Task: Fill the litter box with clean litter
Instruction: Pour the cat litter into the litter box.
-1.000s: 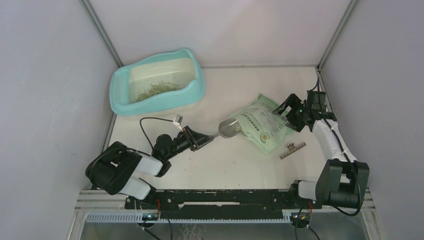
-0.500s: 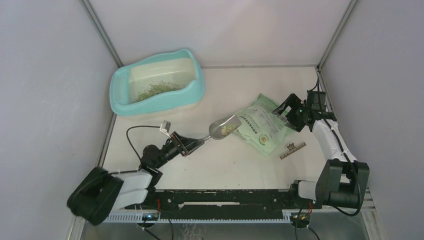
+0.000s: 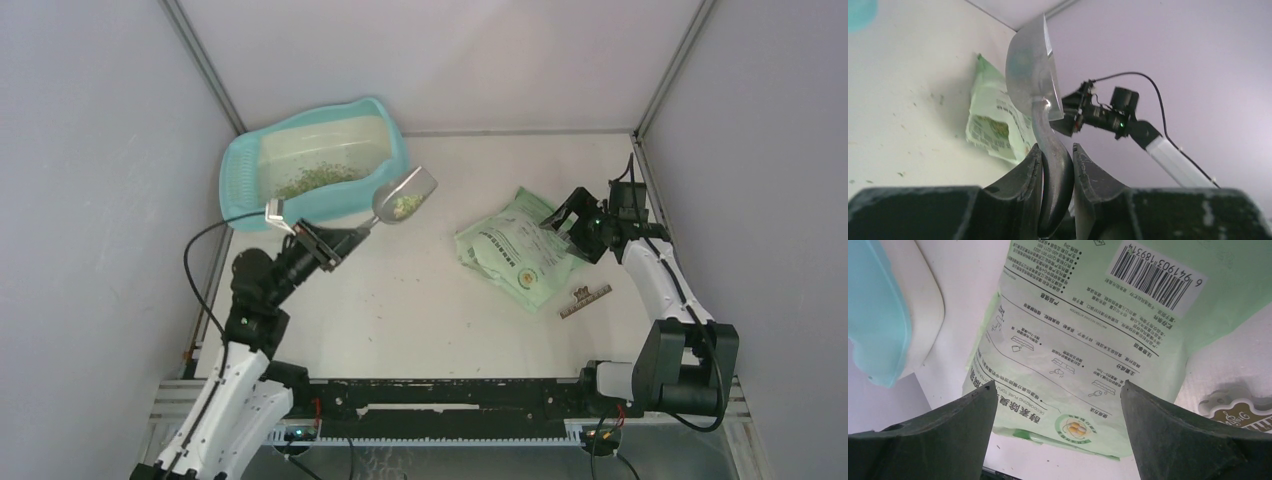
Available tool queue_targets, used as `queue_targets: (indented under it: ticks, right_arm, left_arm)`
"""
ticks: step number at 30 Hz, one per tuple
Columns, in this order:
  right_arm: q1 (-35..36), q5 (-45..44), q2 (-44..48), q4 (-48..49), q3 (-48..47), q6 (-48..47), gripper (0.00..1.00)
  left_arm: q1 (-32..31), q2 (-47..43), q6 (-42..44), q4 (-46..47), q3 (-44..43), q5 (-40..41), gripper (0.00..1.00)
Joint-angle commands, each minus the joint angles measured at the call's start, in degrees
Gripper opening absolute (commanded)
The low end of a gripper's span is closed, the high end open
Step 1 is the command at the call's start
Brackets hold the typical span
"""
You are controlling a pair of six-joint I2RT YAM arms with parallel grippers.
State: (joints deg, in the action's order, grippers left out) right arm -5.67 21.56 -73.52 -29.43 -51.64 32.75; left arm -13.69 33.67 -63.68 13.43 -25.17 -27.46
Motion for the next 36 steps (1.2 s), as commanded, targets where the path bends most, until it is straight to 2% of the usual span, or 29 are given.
queue_targets:
  ticks: [1, 9, 16, 19, 24, 32, 36]
  right_arm:
    - [0.88, 0.37, 1.80, 1.66, -0.57, 1.08, 0.99]
    - [1.01, 0.89, 2.35, 1.18, -0.57, 0.78, 0.99]
    - [1.42, 1.75, 1.39, 2.51, 0.09, 0.81, 0.99]
    - [1.95, 2.39, 0.86, 3.66, 0.75, 0.96, 0.99]
    - [2.33, 3.86, -0.52, 5.75, 2.06, 1.08, 0.99]
    - [2.16, 6.23, -1.09, 8.99, 3.21, 2.11, 0.99]
    - [2.07, 7.75, -1.50, 10.16, 3.73, 1.84, 0.99]
  left_arm:
    - [3.40, 6.86, 10.94, -12.35, -16.70, -1.98, 0.19]
    - [9.90, 22.76, 26.68, -28.26, -42.13, 7.62, 0.18]
    - [11.13, 33.31, 39.23, -38.64, -59.24, 19.75, 0.18]
    - [11.04, 35.52, 44.49, -41.98, -62.68, 26.23, 0.17]
    - [8.80, 37.34, 52.57, -44.81, -62.79, 38.85, 0.17]
    - [-3.31, 47.11, 68.43, -47.86, -66.57, 62.48, 0.17]
    - [-6.22, 53.72, 71.35, -50.68, -69.95, 72.34, 0.17]
